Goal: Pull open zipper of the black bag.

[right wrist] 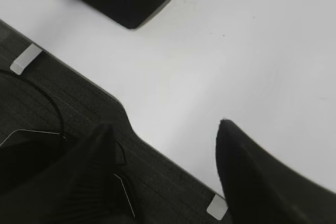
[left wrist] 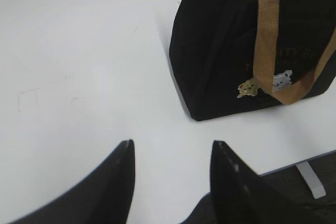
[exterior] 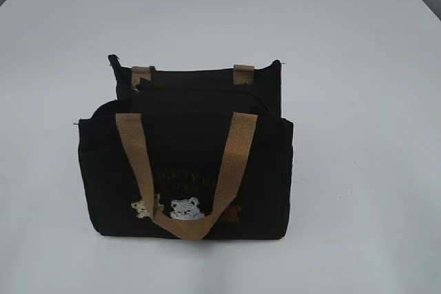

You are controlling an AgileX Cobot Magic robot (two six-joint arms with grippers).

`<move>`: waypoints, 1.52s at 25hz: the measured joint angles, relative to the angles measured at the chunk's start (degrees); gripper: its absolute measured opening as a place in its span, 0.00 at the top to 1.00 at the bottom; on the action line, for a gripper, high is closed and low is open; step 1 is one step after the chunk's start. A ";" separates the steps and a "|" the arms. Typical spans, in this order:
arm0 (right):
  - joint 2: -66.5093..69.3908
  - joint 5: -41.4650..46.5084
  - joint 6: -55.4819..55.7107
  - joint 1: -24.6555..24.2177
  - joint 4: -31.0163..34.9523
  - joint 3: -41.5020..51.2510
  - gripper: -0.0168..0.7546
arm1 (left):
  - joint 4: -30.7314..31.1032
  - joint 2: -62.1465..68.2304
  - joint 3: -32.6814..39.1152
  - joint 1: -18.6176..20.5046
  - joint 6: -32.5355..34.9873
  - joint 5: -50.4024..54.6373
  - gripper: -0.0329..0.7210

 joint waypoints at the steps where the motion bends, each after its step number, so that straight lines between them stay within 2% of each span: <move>1: 0.00 -0.08 -0.05 0.00 0.00 0.34 0.36 | 0.00 0.00 0.00 0.00 0.00 -0.13 0.49; 21: -0.22 -0.75 -0.25 -0.30 0.29 0.56 0.36 | 0.11 0.00 0.03 0.24 0.00 -0.57 0.49; 24: -0.63 -0.75 -0.25 -4.39 0.72 0.56 0.36 | 0.11 -0.06 0.03 2.98 0.00 -0.61 0.50; 28: -2.65 -0.75 -0.25 -15.09 0.71 0.56 0.36 | 0.11 -1.84 0.03 8.63 0.00 -0.63 0.54; 31: -5.87 -0.75 -0.25 -21.22 0.76 0.56 0.36 | 0.11 -4.45 0.03 10.99 0.00 -0.68 0.58; 34: -9.43 -0.75 -0.25 -23.13 0.76 0.56 0.36 | 0.11 -4.89 0.03 11.32 0.00 -0.63 0.63; 38: -13.32 -0.75 -0.25 -23.18 0.83 0.56 0.36 | 0.11 -4.96 0.03 11.32 0.00 -0.63 0.65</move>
